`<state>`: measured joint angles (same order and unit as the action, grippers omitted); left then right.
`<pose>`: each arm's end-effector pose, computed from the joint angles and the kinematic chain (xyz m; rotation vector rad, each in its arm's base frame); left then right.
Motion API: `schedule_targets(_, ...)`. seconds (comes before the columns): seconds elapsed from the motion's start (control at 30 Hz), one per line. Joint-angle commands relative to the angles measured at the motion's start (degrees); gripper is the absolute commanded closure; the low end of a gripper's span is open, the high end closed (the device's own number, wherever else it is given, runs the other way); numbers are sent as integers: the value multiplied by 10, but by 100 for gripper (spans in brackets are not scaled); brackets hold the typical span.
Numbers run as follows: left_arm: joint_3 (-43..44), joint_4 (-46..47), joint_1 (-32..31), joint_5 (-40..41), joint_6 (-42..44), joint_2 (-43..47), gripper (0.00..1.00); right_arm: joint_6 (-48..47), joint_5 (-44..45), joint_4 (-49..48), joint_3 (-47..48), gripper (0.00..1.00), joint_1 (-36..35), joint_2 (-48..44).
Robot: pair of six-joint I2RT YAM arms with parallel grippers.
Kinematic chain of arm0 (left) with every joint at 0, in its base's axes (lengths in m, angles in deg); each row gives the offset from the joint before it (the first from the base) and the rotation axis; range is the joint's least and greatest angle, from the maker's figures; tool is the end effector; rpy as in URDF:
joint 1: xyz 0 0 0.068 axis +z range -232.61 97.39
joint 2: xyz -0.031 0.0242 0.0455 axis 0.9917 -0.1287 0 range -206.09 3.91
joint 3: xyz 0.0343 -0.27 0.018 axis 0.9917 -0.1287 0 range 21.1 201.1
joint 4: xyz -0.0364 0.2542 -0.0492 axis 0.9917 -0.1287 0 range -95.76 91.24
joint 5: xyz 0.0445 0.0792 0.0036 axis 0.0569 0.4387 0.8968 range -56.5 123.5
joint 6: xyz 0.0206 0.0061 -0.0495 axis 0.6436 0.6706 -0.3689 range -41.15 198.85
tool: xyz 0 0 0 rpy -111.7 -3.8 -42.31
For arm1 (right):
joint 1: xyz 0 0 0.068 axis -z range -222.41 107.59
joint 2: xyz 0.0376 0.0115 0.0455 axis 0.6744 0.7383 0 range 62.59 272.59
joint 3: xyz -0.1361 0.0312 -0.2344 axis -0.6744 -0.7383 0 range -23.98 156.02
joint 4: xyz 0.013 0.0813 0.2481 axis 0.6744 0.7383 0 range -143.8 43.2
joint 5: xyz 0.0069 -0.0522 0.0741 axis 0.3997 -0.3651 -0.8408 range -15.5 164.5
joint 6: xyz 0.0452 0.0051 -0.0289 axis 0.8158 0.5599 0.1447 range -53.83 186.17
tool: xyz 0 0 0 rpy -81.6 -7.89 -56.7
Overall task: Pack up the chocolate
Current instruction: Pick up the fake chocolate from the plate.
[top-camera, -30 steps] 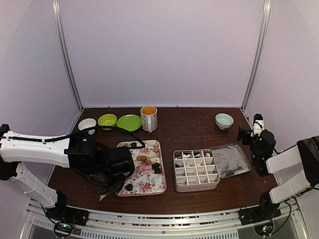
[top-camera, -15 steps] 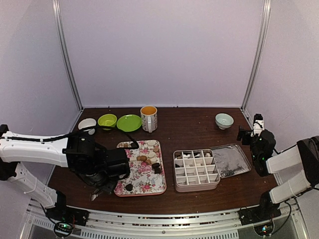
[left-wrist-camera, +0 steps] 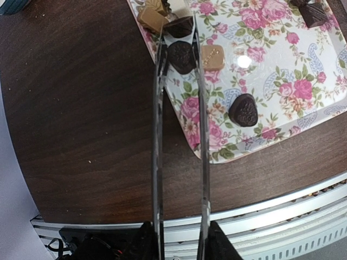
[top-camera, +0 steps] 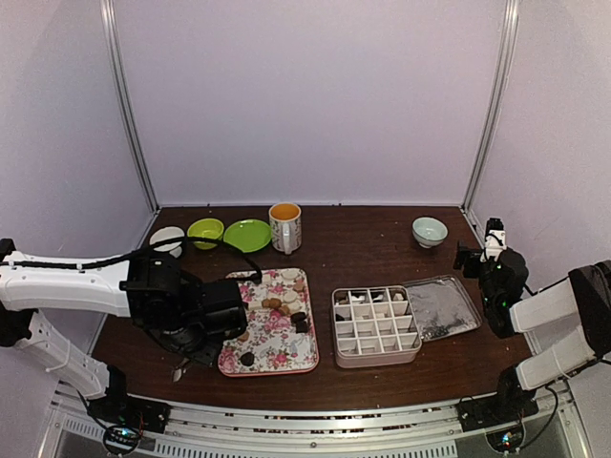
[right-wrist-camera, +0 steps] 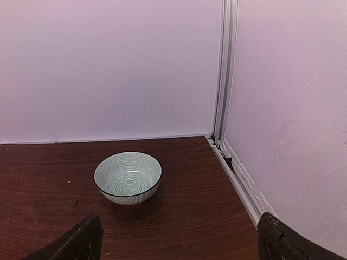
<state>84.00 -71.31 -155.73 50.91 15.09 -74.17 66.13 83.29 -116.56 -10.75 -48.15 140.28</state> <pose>0.0746 -0.2092 0.2577 0.2232 2.8338 0.1077 0.2319 0.0178 0.1731 0.0387 1.5998 -0.0453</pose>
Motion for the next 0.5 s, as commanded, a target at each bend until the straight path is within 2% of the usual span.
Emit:
schedule_targets(0.0,4,-1,6,9,3,1,68,0,1,0,7,0,3,1)
schedule_targets(0.47,-3,23,9,-12,16,-28,65,0,2,0,8,0,3,1)
